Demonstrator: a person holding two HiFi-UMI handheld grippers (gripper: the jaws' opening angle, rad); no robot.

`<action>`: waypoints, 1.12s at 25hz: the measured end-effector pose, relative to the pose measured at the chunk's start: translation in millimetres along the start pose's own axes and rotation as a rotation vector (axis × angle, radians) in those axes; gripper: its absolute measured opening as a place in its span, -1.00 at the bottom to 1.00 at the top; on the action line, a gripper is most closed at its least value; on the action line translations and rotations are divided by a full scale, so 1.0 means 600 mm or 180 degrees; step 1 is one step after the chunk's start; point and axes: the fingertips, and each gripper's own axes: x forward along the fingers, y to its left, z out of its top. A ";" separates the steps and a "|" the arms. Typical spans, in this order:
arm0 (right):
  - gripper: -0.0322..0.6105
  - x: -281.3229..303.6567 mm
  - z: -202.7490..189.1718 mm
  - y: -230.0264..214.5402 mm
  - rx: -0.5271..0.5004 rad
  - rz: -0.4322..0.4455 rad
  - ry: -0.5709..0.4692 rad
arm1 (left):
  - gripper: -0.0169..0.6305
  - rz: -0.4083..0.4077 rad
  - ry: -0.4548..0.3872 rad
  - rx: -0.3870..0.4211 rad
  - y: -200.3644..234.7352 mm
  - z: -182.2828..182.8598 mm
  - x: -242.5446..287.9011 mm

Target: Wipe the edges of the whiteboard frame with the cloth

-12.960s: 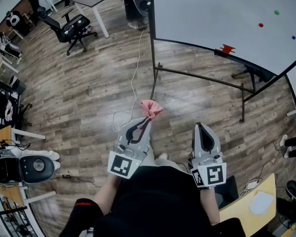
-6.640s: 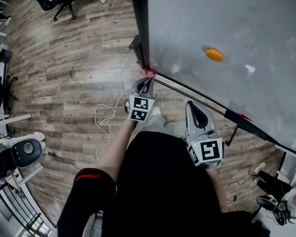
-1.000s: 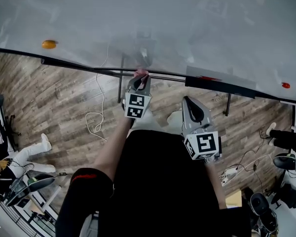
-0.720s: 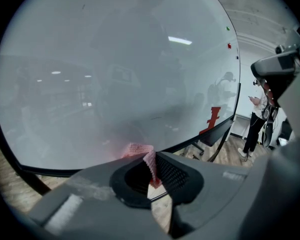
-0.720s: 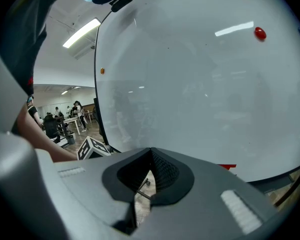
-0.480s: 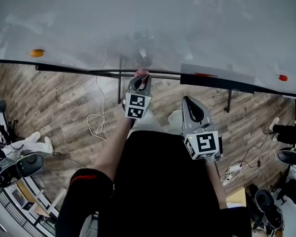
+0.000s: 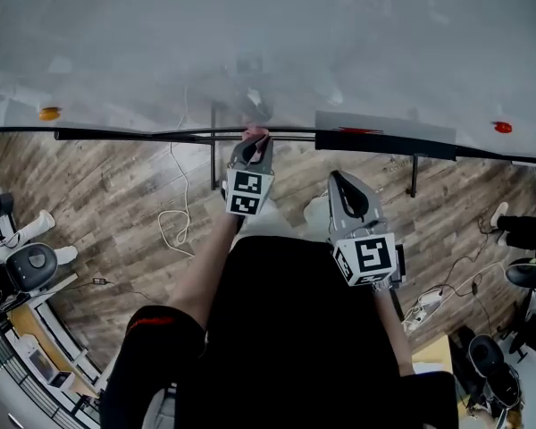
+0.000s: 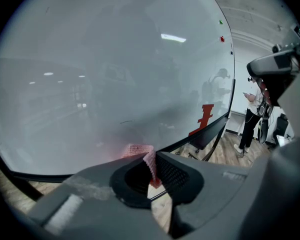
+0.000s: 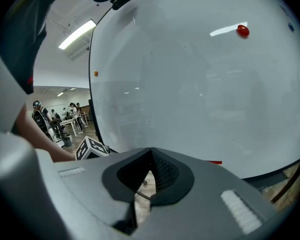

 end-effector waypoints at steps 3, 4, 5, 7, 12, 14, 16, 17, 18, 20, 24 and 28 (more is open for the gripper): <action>-0.89 -0.005 0.001 -0.011 0.0008 -0.0017 -0.0011 | -0.90 -0.0028 0.0000 0.0017 -0.014 0.004 0.005; -0.89 -0.006 0.003 -0.014 0.0005 -0.0018 -0.0016 | -0.90 -0.0036 0.0002 0.0025 -0.018 0.006 0.007; -0.89 -0.007 0.004 -0.017 -0.0001 -0.0018 -0.0019 | -0.90 -0.0044 0.0004 0.0033 -0.021 0.007 0.009; -0.89 -0.009 0.005 -0.023 -0.0012 -0.0015 -0.0020 | -0.90 -0.0052 0.0008 0.0050 -0.028 0.011 0.012; -0.89 -0.016 0.006 -0.048 -0.0008 -0.0030 -0.0027 | -0.90 -0.0052 0.0016 0.0070 -0.044 0.018 0.025; -0.89 -0.016 0.006 -0.059 -0.0007 -0.0042 -0.0031 | -0.90 -0.0056 0.0017 0.0076 -0.051 0.020 0.031; -0.89 -0.019 0.007 -0.068 -0.0001 -0.0052 -0.0035 | -0.90 -0.0062 0.0019 0.0079 -0.058 0.023 0.034; -0.89 -0.021 0.008 -0.072 0.0002 -0.0054 -0.0037 | -0.90 -0.0067 0.0021 0.0086 -0.062 0.025 0.036; -0.89 -0.023 0.009 -0.076 0.0002 -0.0055 -0.0039 | -0.90 -0.0073 0.0022 0.0096 -0.066 0.027 0.037; -0.89 -0.027 0.010 -0.086 -0.0002 -0.0053 -0.0040 | -0.90 -0.0084 0.0027 0.0116 -0.076 0.030 0.043; -0.89 -0.032 0.009 -0.104 -0.0020 -0.0047 -0.0042 | -0.90 -0.0083 0.0031 0.0128 -0.090 0.034 0.053; -0.89 -0.034 0.015 -0.110 -0.0031 -0.0049 -0.0047 | -0.90 -0.0078 0.0028 0.0121 -0.094 0.038 0.053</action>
